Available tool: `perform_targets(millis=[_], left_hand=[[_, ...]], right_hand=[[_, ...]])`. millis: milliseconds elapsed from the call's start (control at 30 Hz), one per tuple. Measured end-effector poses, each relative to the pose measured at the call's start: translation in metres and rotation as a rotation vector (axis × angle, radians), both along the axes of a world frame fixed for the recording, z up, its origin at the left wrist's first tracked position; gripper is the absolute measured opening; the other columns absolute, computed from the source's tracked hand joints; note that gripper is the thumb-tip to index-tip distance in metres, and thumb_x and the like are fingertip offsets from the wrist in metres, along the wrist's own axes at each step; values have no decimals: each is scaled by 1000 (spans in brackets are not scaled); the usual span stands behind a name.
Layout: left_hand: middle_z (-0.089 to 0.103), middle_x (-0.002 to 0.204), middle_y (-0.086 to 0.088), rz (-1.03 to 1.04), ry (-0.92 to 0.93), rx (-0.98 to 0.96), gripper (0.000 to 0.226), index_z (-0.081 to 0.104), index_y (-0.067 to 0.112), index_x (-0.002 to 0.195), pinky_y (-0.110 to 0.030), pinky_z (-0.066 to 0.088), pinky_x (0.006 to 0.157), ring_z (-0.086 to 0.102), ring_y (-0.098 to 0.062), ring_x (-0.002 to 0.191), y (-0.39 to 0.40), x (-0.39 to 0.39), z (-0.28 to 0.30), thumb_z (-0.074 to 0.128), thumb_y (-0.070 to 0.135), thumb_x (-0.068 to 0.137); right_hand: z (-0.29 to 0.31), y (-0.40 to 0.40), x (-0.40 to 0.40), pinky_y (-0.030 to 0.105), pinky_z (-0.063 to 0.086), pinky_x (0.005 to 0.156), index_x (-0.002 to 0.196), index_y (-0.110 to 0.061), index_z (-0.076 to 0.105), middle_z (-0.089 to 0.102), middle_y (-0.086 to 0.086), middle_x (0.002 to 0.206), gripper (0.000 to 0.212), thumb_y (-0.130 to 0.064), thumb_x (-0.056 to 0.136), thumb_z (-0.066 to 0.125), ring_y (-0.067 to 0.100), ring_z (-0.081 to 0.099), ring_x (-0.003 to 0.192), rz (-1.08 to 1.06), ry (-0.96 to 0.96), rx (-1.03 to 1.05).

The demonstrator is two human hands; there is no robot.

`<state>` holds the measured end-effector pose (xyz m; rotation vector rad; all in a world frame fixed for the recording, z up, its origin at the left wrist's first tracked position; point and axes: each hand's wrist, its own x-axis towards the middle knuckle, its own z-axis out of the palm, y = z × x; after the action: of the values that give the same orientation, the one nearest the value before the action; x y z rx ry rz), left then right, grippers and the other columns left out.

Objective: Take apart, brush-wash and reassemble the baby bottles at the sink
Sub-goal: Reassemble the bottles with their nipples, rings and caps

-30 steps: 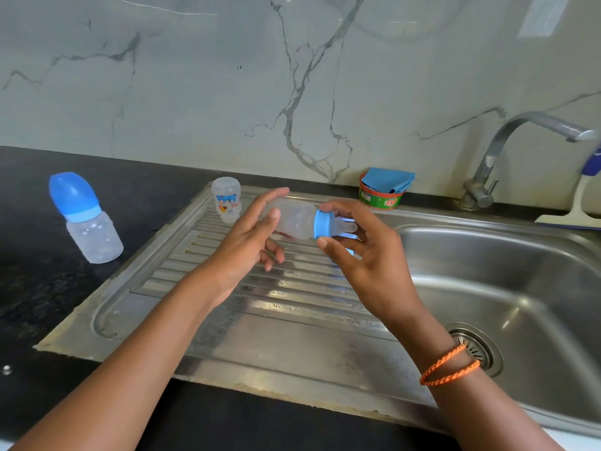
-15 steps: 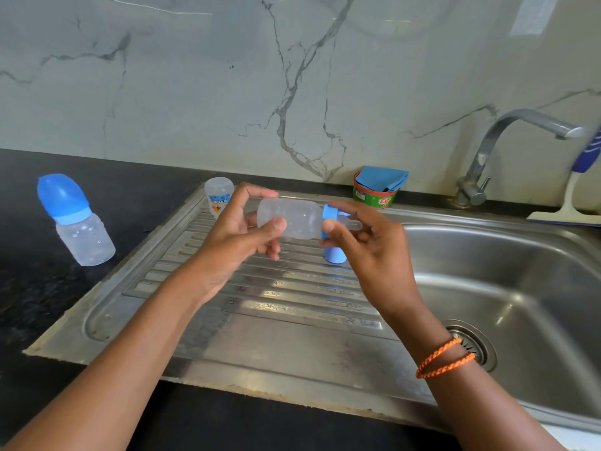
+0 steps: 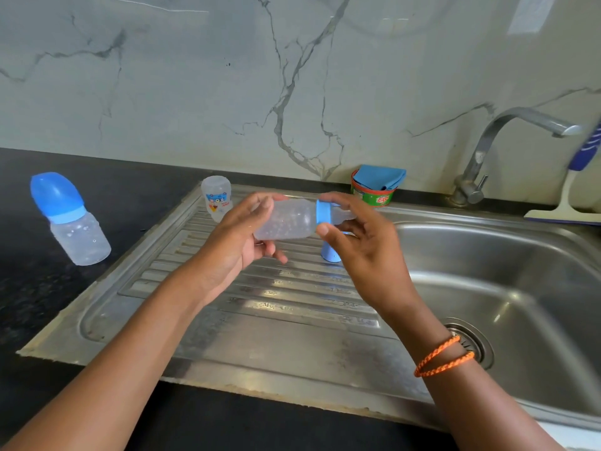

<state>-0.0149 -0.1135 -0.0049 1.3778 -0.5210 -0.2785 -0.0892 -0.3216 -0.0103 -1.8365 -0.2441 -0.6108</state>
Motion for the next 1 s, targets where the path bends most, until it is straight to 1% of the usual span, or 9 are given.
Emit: perform_targets(millis=[133, 200, 267, 400, 533, 667, 733, 867, 1000], left_hand=[[64, 107, -10, -6, 17, -14, 33, 64, 11, 128, -36, 55, 62, 47, -21, 69, 2, 3, -1, 59, 33, 104], [66, 114, -11, -24, -42, -17, 35, 63, 10, 130, -39, 57, 71, 54, -25, 76, 3, 3, -1, 65, 26, 98], [66, 126, -10, -48, -143, 7, 38, 61, 11, 131, -43, 58, 87, 64, -30, 99, 4, 2, 0, 69, 18, 94], [62, 140, -6, -80, -269, 67, 40, 60, 11, 127, -43, 51, 100, 59, -29, 130, 8, 1, 3, 74, 10, 89], [64, 136, -10, -48, -178, 48, 44, 60, 18, 134, -46, 53, 102, 64, -28, 114, 3, -1, 4, 74, 17, 92], [64, 119, -22, 17, -21, 103, 38, 65, 15, 129, -43, 60, 73, 58, -32, 76, -1, 1, 0, 63, 39, 99], [62, 119, -25, 33, 10, 54, 37, 67, 10, 126, -39, 57, 68, 55, -28, 76, 0, 4, -3, 66, 32, 96], [67, 123, -17, 61, -73, -1, 33, 67, 11, 124, -41, 56, 73, 62, -31, 94, 2, 6, -4, 75, 25, 95], [69, 121, -10, 83, -128, 7, 41, 67, 15, 125, -45, 60, 82, 66, -31, 104, 1, 5, -4, 79, 32, 89]], right_hand=[[-3, 0, -3, 27, 60, 88, 132, -24, 69, 73, -12, 117, 31, -27, 101, 73, 16, 74, 94, -16, 4, -79], [-4, 1, -1, 37, 63, 79, 124, -20, 72, 77, 2, 93, 26, -33, 101, 71, 19, 76, 78, -60, 44, 14], [-4, 1, 0, 46, 61, 65, 108, -11, 74, 72, 16, 74, 26, -36, 103, 68, 31, 71, 63, -59, 84, 138], [-1, 0, 3, 39, 55, 52, 97, -2, 73, 68, 25, 71, 37, -39, 101, 69, 34, 63, 54, -35, 141, 244], [4, 0, 1, 47, 63, 74, 118, -15, 72, 75, 14, 83, 23, -29, 101, 73, 31, 74, 73, -28, 43, 182], [0, 5, -3, 41, 62, 79, 125, -25, 67, 69, -14, 104, 24, -30, 102, 71, 19, 71, 80, -66, -1, -99], [-3, 8, -3, 47, 60, 74, 124, -24, 66, 70, -10, 102, 24, -34, 103, 69, 20, 69, 72, -97, 20, -136], [-3, 17, -1, 53, 56, 70, 118, -27, 64, 68, 8, 72, 18, -39, 104, 64, 33, 61, 65, -175, 12, -152], [2, 15, -1, 48, 61, 70, 114, -21, 68, 70, 7, 70, 14, -30, 104, 68, 28, 67, 64, -79, 62, 41]])
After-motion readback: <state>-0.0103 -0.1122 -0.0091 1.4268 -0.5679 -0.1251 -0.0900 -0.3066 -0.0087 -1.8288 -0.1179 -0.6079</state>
